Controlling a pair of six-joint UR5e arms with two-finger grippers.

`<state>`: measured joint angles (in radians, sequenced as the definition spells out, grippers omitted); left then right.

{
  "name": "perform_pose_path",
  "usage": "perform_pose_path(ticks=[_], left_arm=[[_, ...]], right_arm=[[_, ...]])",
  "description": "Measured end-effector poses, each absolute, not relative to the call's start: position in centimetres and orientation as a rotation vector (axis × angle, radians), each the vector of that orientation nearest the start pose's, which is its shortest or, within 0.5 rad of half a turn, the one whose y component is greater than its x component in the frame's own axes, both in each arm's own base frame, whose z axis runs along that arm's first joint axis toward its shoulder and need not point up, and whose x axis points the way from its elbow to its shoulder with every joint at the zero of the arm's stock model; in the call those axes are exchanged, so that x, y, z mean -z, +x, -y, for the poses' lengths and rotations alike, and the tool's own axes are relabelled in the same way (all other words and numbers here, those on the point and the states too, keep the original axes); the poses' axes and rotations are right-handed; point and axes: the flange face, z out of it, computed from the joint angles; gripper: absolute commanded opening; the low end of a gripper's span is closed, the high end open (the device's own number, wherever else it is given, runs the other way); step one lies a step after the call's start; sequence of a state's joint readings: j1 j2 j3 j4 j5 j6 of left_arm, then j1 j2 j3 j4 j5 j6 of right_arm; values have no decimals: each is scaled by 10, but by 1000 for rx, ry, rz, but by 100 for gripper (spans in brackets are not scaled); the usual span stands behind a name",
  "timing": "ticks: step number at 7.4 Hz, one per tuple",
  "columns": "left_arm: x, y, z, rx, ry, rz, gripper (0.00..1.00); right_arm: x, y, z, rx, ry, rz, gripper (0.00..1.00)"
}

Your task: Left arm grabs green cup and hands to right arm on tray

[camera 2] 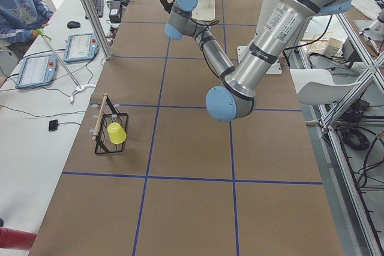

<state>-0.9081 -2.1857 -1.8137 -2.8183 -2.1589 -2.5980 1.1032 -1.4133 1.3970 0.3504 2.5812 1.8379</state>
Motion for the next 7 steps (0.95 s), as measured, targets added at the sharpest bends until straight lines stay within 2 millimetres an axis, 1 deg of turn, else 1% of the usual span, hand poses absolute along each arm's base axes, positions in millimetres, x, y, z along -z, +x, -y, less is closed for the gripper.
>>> perform_pose_path(ticks=[1, 2, 3, 4, 5, 6, 7], left_arm=[[-85, 261, 462, 619, -465, -1994, 100], [-85, 262, 464, 629, -464, -1985, 100], [-85, 263, 465, 635, -464, -1979, 100], [-85, 264, 466, 644, -467, -1971, 100], [-83, 266, 467, 654, -470, -1962, 100], [-81, 267, 467, 658, -472, -1959, 100], [-80, 267, 468, 662, -472, -1956, 100]], right_arm=[[-494, -132, 457, -48, 46, 1655, 0], [-513, -104, 457, -102, -17, 1597, 0], [-538, -77, 450, -202, -79, 1554, 0], [-565, -55, 439, -324, -128, 1517, 0], [-593, -41, 425, -453, -150, 1476, 0], [-617, -33, 413, -560, -138, 1434, 0], [-633, -29, 407, -610, -87, 1397, 0]])
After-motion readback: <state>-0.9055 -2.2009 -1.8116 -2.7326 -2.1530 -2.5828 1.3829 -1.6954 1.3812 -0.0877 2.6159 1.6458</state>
